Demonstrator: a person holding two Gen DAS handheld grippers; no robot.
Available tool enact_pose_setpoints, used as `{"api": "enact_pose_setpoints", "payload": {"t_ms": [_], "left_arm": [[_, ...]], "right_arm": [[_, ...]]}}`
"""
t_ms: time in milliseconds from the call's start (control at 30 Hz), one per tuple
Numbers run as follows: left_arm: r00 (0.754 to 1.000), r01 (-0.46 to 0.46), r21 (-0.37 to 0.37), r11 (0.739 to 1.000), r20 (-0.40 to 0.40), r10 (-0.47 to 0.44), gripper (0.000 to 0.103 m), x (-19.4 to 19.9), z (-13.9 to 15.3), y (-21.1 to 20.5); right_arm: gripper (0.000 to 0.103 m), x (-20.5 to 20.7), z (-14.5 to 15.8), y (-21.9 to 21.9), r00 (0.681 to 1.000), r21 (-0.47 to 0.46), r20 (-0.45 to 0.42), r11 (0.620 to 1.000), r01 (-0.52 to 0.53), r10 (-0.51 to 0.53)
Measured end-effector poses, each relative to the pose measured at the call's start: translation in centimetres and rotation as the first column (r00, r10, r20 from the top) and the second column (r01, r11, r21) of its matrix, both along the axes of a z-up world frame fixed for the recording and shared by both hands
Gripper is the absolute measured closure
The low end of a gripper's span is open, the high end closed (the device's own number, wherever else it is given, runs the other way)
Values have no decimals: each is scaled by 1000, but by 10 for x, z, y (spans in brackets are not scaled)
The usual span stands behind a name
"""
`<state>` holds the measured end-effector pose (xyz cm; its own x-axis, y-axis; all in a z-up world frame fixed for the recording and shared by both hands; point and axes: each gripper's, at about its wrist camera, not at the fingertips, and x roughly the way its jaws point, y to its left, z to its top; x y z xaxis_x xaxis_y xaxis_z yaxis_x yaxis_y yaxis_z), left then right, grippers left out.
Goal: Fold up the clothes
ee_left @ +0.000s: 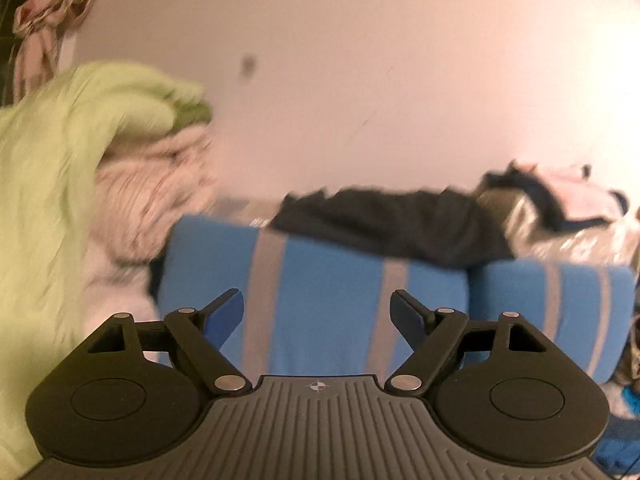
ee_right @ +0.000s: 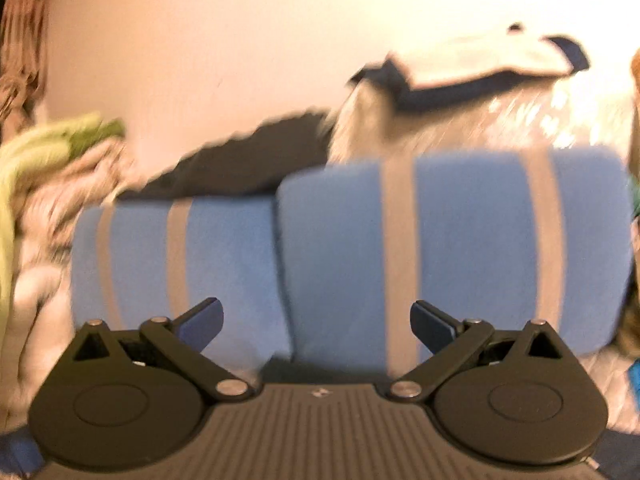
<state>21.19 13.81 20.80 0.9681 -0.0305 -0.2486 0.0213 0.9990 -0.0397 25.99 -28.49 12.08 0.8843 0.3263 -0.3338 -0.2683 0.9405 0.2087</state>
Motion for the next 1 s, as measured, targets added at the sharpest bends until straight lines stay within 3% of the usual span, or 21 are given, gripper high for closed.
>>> {"api": "enact_pose_setpoints", "payload": {"t_ms": [200,267,500,633,800,1000], "left_arm": [[997,46,-12,999,65,-45,20,5,17,-32],[996,57,-25,998,70,-55,16,9,17,-42],[994,105,-24,994,22,-105,15,40,-6,-86],[990,138,2,990,-41,-138,15,55,-41,-105],[975,175,25,984,-142,-169,15,78,-94,-119],[953,191,23,981,-246,-179,15,105,-150,-120]], "right_arm": [[0,4,76,-50,986,-95,129,988,121,-109],[0,3,96,-67,979,-101,156,983,150,-133],[0,8,134,-105,951,-196,221,945,262,-218],[0,18,109,-106,963,-230,186,944,237,-196],[0,41,45,-92,986,-300,98,941,158,-134],[0,69,-36,-74,998,-323,-30,945,48,-61]]}}
